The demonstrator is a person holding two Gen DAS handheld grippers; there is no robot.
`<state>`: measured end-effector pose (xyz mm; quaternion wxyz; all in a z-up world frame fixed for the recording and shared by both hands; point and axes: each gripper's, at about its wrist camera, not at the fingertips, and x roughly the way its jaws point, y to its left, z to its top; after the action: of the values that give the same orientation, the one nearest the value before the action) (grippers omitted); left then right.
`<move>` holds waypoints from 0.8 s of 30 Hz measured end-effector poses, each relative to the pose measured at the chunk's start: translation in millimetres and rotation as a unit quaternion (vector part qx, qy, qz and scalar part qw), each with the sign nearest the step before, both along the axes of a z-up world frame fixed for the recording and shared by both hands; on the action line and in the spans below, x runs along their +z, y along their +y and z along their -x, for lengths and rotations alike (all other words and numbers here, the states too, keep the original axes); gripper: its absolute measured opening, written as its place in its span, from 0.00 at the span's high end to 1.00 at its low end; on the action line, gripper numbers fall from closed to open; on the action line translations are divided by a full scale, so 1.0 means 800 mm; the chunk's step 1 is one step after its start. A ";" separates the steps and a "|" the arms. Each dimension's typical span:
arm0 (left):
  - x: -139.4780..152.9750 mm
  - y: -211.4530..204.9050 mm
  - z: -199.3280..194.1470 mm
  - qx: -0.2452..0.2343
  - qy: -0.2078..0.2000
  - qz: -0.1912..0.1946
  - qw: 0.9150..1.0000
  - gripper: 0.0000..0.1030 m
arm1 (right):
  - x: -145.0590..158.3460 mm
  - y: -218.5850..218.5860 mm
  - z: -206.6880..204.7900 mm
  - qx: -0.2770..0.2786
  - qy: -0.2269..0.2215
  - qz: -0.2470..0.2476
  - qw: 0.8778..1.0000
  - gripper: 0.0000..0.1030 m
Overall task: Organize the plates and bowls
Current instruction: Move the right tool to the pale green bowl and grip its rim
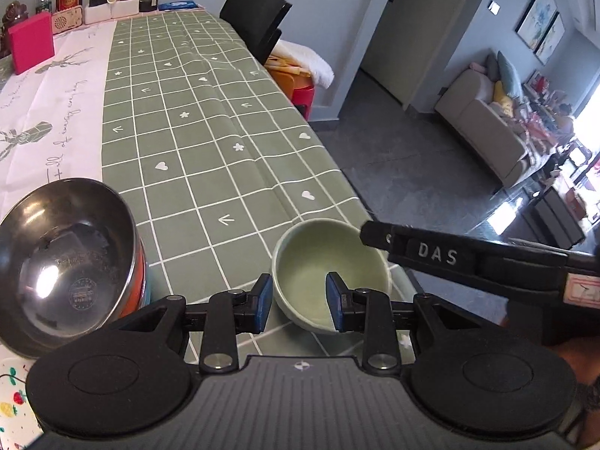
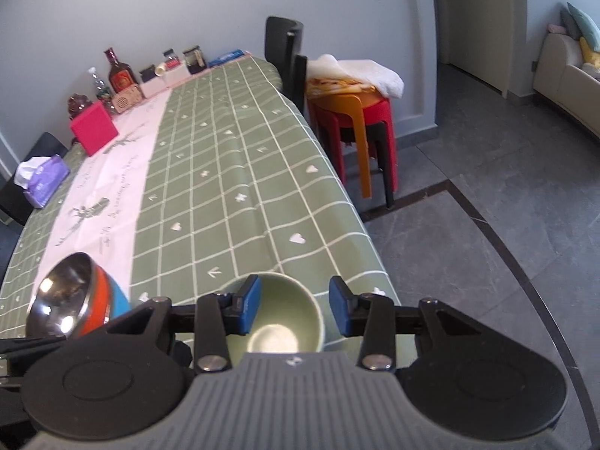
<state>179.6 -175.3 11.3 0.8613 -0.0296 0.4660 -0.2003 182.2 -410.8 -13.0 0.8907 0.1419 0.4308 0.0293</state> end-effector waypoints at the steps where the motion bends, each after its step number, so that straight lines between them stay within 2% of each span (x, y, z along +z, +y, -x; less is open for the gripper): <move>1: -0.005 -0.005 -0.003 0.002 0.001 -0.011 1.000 0.65 | -0.005 -0.002 -0.003 -0.001 0.009 -0.002 1.000 0.61; 6: -0.019 -0.018 -0.014 0.008 -0.003 -0.047 0.999 0.65 | -0.023 -0.007 -0.010 -0.004 0.041 -0.016 0.999 0.62; 10: -0.030 -0.024 -0.022 0.013 0.001 -0.063 0.998 0.65 | -0.030 -0.007 -0.013 -0.011 0.057 -0.020 0.998 0.71; 15: -0.043 -0.025 -0.029 0.018 0.015 -0.061 0.998 0.65 | -0.040 -0.013 -0.017 -0.011 0.077 -0.048 0.996 0.73; 18: -0.049 -0.026 -0.031 0.018 0.023 -0.056 0.998 0.65 | -0.044 -0.013 -0.019 -0.016 0.086 -0.052 0.995 0.80; 24: -0.056 -0.029 -0.033 0.021 0.033 -0.047 0.998 0.74 | -0.050 -0.017 -0.021 -0.021 0.097 -0.068 0.993 0.89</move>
<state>205.6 -198.4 -33.9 0.8497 -0.0053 0.5027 -0.1587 199.1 -424.5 -53.0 0.8336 0.2134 0.5088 0.0265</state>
